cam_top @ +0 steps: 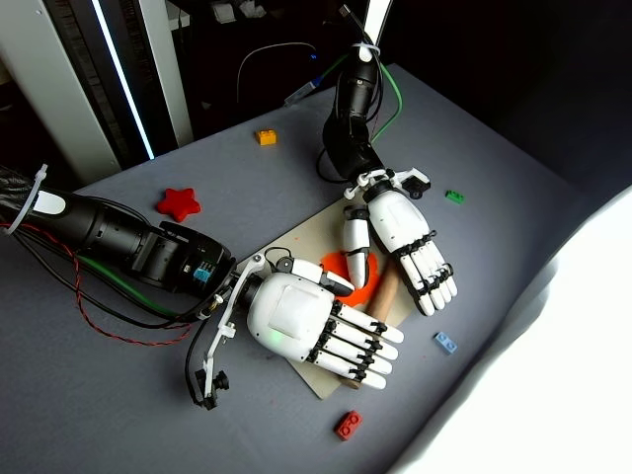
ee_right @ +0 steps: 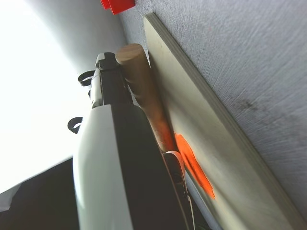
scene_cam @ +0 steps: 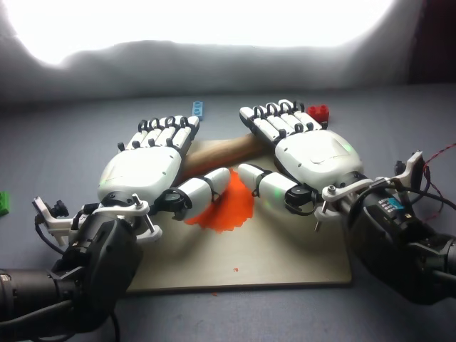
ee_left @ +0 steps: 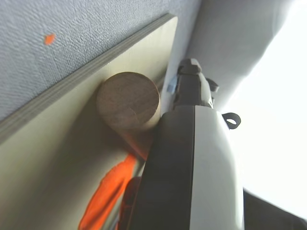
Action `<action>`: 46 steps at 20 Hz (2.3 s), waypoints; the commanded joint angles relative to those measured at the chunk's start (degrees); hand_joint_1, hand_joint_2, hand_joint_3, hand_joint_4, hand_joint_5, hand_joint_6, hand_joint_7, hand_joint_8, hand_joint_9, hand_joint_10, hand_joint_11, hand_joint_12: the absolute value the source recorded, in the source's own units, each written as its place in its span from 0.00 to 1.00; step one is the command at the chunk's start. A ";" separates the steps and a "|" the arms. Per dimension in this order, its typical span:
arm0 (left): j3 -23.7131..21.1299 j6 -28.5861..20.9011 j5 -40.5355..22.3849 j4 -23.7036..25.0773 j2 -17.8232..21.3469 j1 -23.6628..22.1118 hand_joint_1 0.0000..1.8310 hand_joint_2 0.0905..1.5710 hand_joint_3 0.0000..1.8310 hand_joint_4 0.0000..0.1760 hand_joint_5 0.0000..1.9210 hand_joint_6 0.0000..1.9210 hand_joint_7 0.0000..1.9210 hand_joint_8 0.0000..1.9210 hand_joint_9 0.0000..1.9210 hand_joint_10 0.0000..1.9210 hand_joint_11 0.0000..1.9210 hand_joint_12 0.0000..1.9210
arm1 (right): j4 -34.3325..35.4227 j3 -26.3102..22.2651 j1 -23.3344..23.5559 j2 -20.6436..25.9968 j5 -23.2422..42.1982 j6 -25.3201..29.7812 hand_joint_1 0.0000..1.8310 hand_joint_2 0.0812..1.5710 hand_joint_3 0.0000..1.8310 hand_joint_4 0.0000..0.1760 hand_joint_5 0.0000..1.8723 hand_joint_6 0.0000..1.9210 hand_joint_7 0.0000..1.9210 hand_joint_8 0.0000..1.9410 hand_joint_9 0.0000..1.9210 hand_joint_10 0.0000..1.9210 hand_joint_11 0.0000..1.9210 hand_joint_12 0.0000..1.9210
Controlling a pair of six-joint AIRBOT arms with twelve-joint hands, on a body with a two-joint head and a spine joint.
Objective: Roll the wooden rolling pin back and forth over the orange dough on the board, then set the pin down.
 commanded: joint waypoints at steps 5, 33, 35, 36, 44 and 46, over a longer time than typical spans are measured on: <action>-0.03 -1.14 -2.41 0.67 0.11 0.20 0.00 0.84 0.00 0.00 0.00 0.00 0.00 0.00 0.00 0.00 0.00 0.00 | -0.81 -0.23 -0.23 0.54 3.60 1.15 0.00 0.91 0.00 0.00 0.00 0.00 0.00 0.00 0.00 0.00 0.00 0.00; 0.95 -2.09 -1.22 -0.09 0.54 0.13 0.00 0.85 0.00 0.00 0.07 0.00 0.07 0.00 0.04 0.00 0.00 0.07 | -0.80 -3.86 -0.58 3.32 2.90 2.34 0.00 0.90 0.00 0.00 0.07 0.03 0.07 0.02 0.04 0.01 0.00 0.00; 1.07 -2.09 -1.11 -0.13 0.54 0.15 0.00 0.85 0.00 0.00 0.07 0.00 0.06 0.00 0.04 0.00 0.00 0.07 | -0.80 -3.98 -0.57 3.29 2.92 2.33 0.00 0.90 0.00 0.00 0.08 0.03 0.08 0.02 0.04 0.01 0.00 0.00; 1.14 -2.09 -1.10 -0.13 0.54 0.17 0.00 0.85 0.00 0.00 0.07 0.00 0.06 0.00 0.04 0.00 0.00 0.07 | -0.81 -4.06 -0.57 3.29 2.96 2.31 0.00 0.90 0.00 0.00 0.08 0.03 0.08 0.02 0.04 0.01 0.00 0.00; 1.12 -2.56 -0.85 -0.13 0.54 0.16 0.00 0.85 0.00 0.00 0.10 0.01 0.09 0.00 0.06 0.00 0.00 0.12 | -0.76 -4.62 -0.77 3.25 3.15 2.42 0.00 0.90 0.00 0.00 0.10 0.04 0.11 0.02 0.07 0.02 0.02 0.01; 1.02 -2.78 -0.85 -0.12 0.56 0.08 0.00 0.86 0.00 0.00 0.11 0.01 0.10 0.00 0.08 0.01 0.00 0.16 | -0.13 -5.07 -0.79 3.27 3.61 2.40 0.00 0.90 0.00 0.00 0.09 0.03 0.10 0.02 0.07 0.02 0.01 0.01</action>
